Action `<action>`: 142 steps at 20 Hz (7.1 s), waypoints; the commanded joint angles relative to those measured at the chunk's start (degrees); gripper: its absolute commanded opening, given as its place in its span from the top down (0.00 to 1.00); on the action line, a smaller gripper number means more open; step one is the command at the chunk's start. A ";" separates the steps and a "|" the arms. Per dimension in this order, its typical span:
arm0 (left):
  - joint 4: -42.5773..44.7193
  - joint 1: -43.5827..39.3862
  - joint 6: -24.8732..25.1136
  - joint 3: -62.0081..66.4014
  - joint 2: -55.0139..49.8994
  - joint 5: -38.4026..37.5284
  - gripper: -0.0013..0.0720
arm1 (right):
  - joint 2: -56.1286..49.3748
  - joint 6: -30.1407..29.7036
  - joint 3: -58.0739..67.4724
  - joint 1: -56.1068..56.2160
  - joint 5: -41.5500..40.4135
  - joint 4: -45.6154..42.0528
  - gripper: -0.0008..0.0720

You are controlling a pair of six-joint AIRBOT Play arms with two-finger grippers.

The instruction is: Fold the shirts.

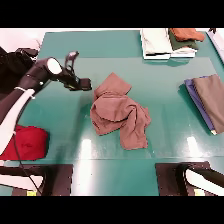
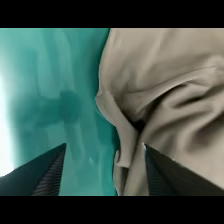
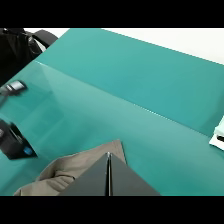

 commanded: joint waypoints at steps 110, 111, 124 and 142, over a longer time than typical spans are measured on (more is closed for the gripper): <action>-8.33 8.37 2.84 -38.93 36.89 2.14 0.95 | 11.96 1.36 -72.06 -34.07 6.78 -19.08 0.18; -8.26 8.37 2.86 -38.93 36.89 2.12 0.95 | 10.82 1.33 -74.14 -37.33 7.41 -18.95 0.20; -8.02 8.37 3.06 -38.56 36.92 -0.02 0.95 | 1.44 -1.92 -80.85 -22.80 0.81 -3.32 0.92; 1.77 8.37 2.32 29.86 50.86 -2.58 0.95 | 21.59 0.66 -4.28 -24.11 2.93 -1.20 0.97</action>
